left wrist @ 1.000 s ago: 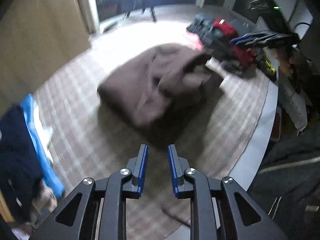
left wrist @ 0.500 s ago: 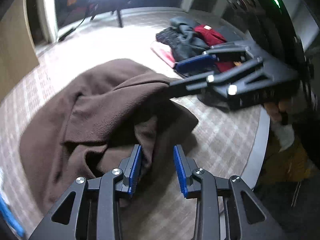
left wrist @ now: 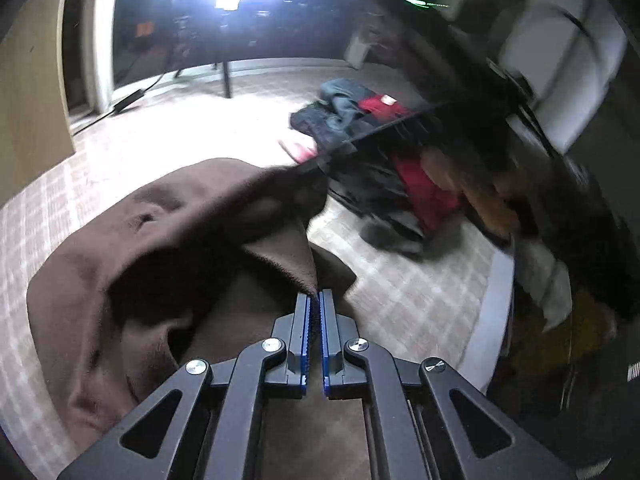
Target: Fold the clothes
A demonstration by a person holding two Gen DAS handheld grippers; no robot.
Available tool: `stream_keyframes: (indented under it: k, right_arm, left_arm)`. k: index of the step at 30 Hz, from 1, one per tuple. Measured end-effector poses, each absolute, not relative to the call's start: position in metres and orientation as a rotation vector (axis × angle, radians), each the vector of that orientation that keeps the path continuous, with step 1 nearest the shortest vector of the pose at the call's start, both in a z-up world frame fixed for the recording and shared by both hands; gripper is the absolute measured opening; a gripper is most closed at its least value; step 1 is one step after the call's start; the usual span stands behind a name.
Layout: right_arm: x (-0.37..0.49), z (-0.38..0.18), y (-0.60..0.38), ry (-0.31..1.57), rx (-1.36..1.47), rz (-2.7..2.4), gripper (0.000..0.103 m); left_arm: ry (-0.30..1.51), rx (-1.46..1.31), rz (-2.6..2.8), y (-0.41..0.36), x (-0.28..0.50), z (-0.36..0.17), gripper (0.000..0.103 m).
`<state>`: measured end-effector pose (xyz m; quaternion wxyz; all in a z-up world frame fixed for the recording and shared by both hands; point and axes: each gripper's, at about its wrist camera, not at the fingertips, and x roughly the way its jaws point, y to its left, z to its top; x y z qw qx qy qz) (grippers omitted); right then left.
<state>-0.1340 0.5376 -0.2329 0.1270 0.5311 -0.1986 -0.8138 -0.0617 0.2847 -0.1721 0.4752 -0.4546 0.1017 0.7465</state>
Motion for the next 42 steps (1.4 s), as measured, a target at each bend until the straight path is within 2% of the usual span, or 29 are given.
stream_keyframes:
  k: [1, 4, 6, 8, 10, 12, 17, 18, 19, 24, 28, 35, 38, 41, 42]
  right_arm:
    - [-0.135, -0.235, 0.539, -0.608, 1.567, -2.336, 0.043]
    - [-0.13, -0.239, 0.53, -0.472, 1.636, -2.348, 0.043]
    - [-0.124, -0.236, 0.525, -0.401, 1.638, -2.394, 0.043]
    - [-0.11, -0.222, 0.513, -0.312, 1.584, -2.449, 0.043]
    - [-0.097, -0.212, 0.504, -0.309, 1.523, -2.437, 0.043]
    - [-0.087, -0.205, 0.497, -0.32, 1.481, -2.427, 0.043]
    - [-0.086, -0.212, 0.499, -0.286, 1.51, -2.467, 0.043]
    - [-0.087, -0.214, 0.503, -0.3, 1.513, -2.464, 0.043]
    - [-0.086, -0.216, 0.507, -0.311, 1.516, -2.469, 0.043]
    - [-0.092, -0.219, 0.518, -0.356, 1.511, -2.471, 0.043]
    - [-0.097, -0.221, 0.523, -0.447, 1.495, -2.43, 0.043]
    - [-0.092, -0.225, 0.508, -0.306, 1.536, -2.453, 0.043]
    - [-0.089, -0.198, 0.488, -0.258, 1.414, -2.455, 0.043]
    - [-0.087, -0.192, 0.453, -0.176, 1.371, -2.393, 0.043]
    - [-0.088, -0.195, 0.442, -0.142, 1.38, -2.376, 0.043]
  left_arm:
    - [0.259, -1.143, 1.802, 0.282, -0.061, -0.177, 0.004]
    - [0.26, -1.224, 1.779, 0.275, -0.062, -0.189, 0.003]
    - [0.196, -1.222, 1.813, 0.268, -0.066, -0.181, 0.003]
    - [0.12, -1.205, 1.844, 0.266, -0.072, -0.173, 0.009]
    - [0.05, -1.219, 1.872, 0.27, -0.083, -0.172, 0.016]
    - [0.032, -1.263, 1.889, 0.28, -0.093, -0.179, 0.019]
    - [0.024, -1.333, 1.909, 0.299, -0.109, -0.202, 0.017]
    - [0.002, -1.328, 1.905, 0.3, -0.11, -0.204, 0.012]
    - [-0.016, -1.317, 1.9, 0.3, -0.11, -0.204, 0.002]
    - [-0.012, -1.206, 1.88, 0.294, -0.084, -0.171, 0.002]
    - [0.098, -1.106, 1.88, 0.29, -0.054, -0.149, 0.002]
    - [0.132, -1.349, 1.785, 0.288, -0.055, -0.211, 0.0]
    - [0.135, -1.281, 1.806, 0.273, -0.039, -0.186, 0.002]
    - [0.135, -1.236, 1.91, 0.245, -0.036, -0.156, 0.004]
    - [0.145, -1.22, 1.963, 0.234, -0.038, -0.149, 0.007]
